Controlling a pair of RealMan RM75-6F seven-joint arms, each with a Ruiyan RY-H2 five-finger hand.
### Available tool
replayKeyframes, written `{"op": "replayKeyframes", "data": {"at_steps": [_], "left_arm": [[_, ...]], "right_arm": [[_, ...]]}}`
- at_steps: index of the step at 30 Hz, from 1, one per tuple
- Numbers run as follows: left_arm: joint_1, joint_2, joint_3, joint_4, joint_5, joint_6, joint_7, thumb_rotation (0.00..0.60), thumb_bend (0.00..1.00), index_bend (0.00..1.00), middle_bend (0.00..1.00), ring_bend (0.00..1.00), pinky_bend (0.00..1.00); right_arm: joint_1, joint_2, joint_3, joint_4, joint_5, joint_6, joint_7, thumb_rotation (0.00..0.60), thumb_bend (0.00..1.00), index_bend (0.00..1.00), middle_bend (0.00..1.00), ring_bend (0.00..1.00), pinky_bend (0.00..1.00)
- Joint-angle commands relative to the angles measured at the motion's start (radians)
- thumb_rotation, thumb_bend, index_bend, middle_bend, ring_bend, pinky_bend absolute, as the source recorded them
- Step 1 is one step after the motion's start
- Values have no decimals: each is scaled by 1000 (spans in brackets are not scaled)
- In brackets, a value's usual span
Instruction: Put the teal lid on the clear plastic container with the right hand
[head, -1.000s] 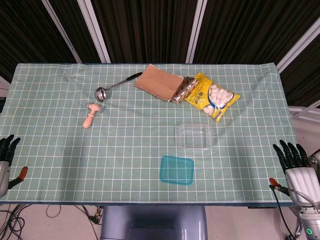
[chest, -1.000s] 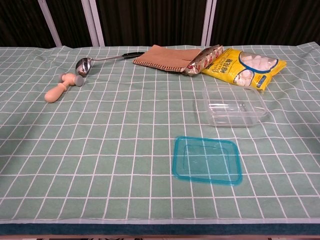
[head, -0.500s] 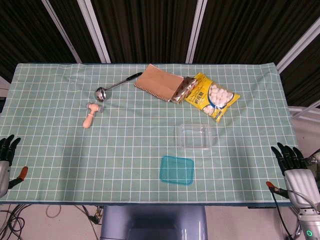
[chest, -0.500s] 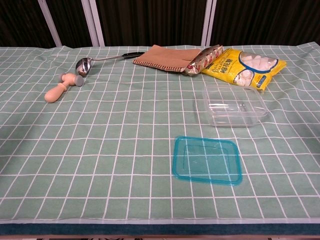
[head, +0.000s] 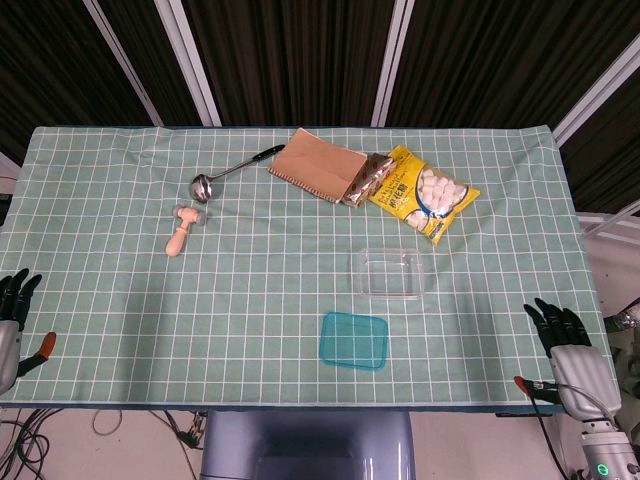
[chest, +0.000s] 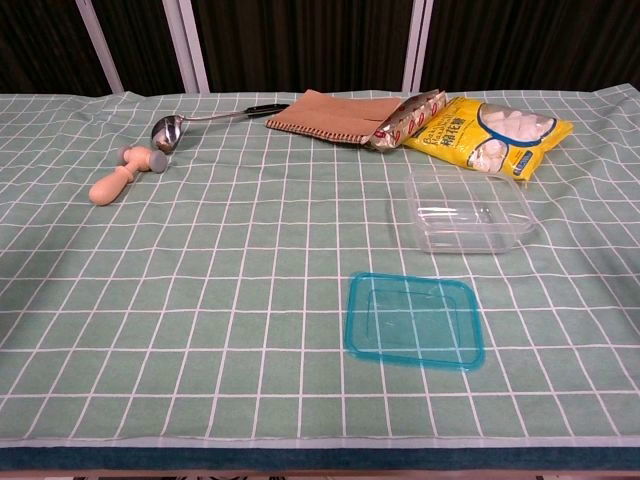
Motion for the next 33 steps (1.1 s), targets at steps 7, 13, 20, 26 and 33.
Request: {"op": "replayKeyframes", "data": {"at_steps": [7,13,20,26,33], "left_arm": [[-1,3,1,-4,1,-3,-4,600,330,70,0,0,0],[-3,5,-1,-4,-6,-11,-6,600,330,70,0,0,0],[-2,7,0,-10,-9,-14,-9,600,330,71,0,0,0],[-4,9,-1,-12,-20,-23,-11,600,330,71,0,0,0],[-7,12,-5,-13,-28,-29,-16,600,330,71,0,0,0]], "right_arm": [[148,-3,15,-263,162,-279,-351,600,193,0,32,0,0],[226,-124,55,-338,353,-310,-625,600,193,0,32,0,0],[316,-287,90,-335,566,-286,-816,600,193,0,31,0,0],[383,-421,112,-313,676,-231,-936,600,193,0,32,0,0],[458,-531,161,-290,792,-162,-1020,600,193,0,32,0,0]]}}
